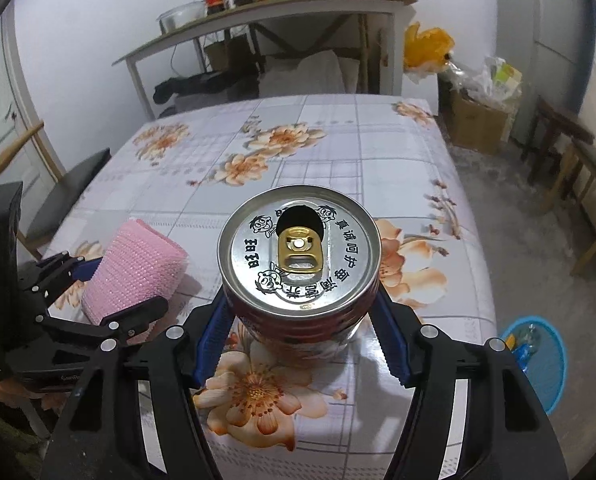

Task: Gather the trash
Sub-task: 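Lift the red can with the right tool while the left tool lifts the pink sponge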

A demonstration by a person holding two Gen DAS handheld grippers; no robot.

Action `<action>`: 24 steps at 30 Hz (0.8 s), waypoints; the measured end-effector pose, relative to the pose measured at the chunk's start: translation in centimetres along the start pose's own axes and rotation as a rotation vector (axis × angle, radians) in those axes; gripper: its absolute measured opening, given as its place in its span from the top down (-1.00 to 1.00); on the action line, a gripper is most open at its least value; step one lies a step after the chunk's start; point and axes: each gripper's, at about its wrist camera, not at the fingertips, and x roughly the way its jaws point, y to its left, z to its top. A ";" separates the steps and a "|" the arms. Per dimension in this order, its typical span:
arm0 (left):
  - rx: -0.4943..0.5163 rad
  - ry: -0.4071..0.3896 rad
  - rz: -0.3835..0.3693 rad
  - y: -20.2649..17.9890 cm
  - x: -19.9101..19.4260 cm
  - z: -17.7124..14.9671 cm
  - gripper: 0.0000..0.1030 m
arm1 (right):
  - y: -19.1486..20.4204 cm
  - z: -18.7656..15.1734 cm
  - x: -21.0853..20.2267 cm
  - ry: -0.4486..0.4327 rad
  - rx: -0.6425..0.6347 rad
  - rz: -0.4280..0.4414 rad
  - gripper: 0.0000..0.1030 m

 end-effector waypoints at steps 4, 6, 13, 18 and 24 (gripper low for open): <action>0.035 -0.012 0.004 -1.3 -0.3 0.7 -0.51 | -1.2 -0.3 -1.1 -0.017 0.031 -0.003 -0.20; 0.050 -0.014 0.002 -2.0 -0.3 1.0 -0.51 | -1.8 -0.5 -1.6 -0.022 0.037 -0.008 -0.20; 0.103 -0.014 -0.002 -4.7 -0.5 1.3 -0.51 | -3.3 -1.6 -2.9 -0.023 0.051 -0.031 -0.20; 0.120 -0.025 0.001 -5.9 -1.0 1.6 -0.51 | -3.7 -1.9 -3.3 -0.023 0.054 -0.033 -0.20; 0.150 -0.044 0.019 -6.9 -1.7 1.7 -0.51 | -4.0 -2.2 -3.9 -0.032 0.061 -0.026 -0.20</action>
